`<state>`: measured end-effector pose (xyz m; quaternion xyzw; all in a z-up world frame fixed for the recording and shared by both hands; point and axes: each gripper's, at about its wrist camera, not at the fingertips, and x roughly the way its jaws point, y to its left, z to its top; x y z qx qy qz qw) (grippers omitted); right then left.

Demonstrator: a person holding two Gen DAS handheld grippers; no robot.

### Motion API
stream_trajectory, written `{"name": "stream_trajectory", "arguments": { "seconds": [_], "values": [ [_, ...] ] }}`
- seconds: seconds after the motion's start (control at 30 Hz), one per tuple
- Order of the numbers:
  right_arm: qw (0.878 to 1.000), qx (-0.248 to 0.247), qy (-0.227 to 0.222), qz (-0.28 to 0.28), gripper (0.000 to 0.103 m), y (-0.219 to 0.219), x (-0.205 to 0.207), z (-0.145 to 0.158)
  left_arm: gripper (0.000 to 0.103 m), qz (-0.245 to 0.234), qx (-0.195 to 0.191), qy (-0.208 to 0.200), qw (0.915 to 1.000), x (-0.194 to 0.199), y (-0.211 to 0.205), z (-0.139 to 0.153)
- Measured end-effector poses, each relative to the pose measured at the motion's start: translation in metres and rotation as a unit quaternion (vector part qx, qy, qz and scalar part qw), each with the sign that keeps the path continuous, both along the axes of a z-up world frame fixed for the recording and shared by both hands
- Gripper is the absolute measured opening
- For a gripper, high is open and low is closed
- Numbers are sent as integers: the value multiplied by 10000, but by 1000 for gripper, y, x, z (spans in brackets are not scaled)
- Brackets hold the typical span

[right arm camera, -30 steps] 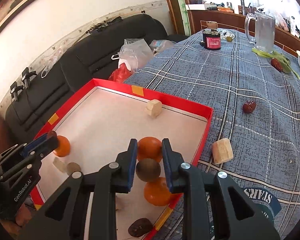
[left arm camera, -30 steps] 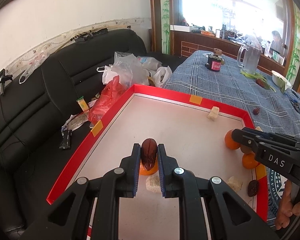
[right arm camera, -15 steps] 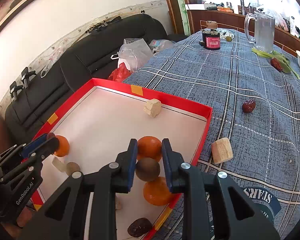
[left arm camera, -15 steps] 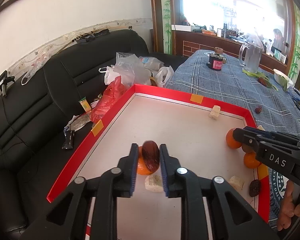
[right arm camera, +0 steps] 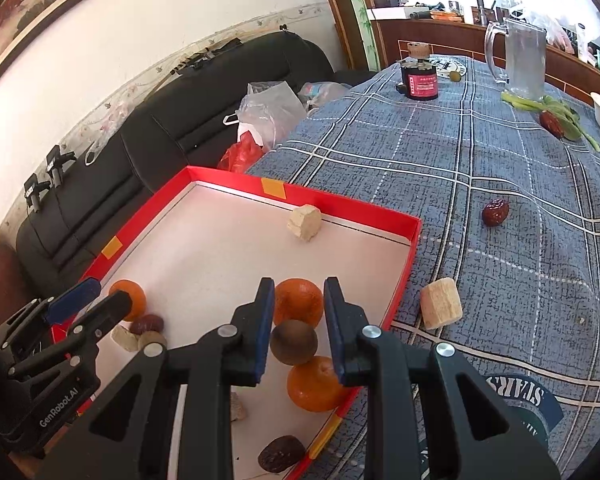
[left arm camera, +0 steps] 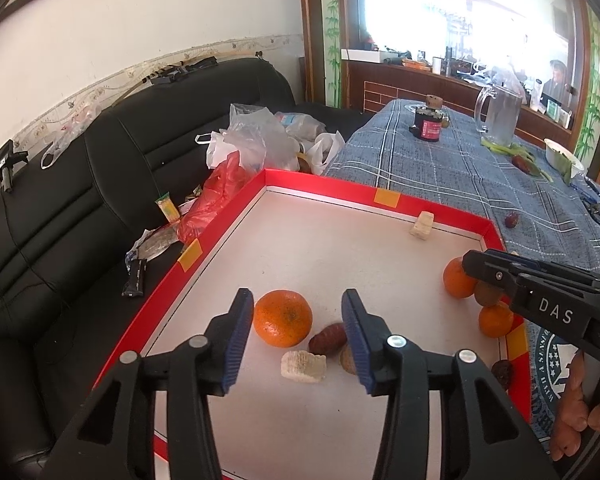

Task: Organize fruits
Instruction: 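Open the right gripper to release the brown fruit and lift both grippers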

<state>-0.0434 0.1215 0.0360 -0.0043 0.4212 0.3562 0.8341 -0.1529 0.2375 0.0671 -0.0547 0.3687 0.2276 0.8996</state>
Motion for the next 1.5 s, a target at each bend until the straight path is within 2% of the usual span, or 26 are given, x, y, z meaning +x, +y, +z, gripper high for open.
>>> {"name": "stream_trajectory", "arguments": {
  "seconds": [0.4, 0.63, 1.0, 1.17, 1.3, 1.5],
  "values": [
    [9997, 172, 73, -143, 28, -11, 5, 5, 51, -105, 59, 34, 9999, 1, -11, 2],
    [9994, 255, 118, -222, 28, -19, 9, 10, 59, -136, 79, 44, 9999, 2, -16, 4],
    [9987, 384, 120, -322, 29, -33, 15, 18, 62, -233, 96, 99, 9996, 5, -25, 6],
    [9972, 505, 63, -544, 29, -52, 24, 28, 63, -265, 121, 126, 9995, 5, -29, 7],
    [9944, 653, 88, -824, 42, -76, 36, 34, 63, -300, 137, 130, 9994, 6, -32, 8],
    [9882, 722, 129, -1348, 42, -118, 56, 38, 65, -377, 176, 154, 9990, 7, -42, 9]
  ]
}}
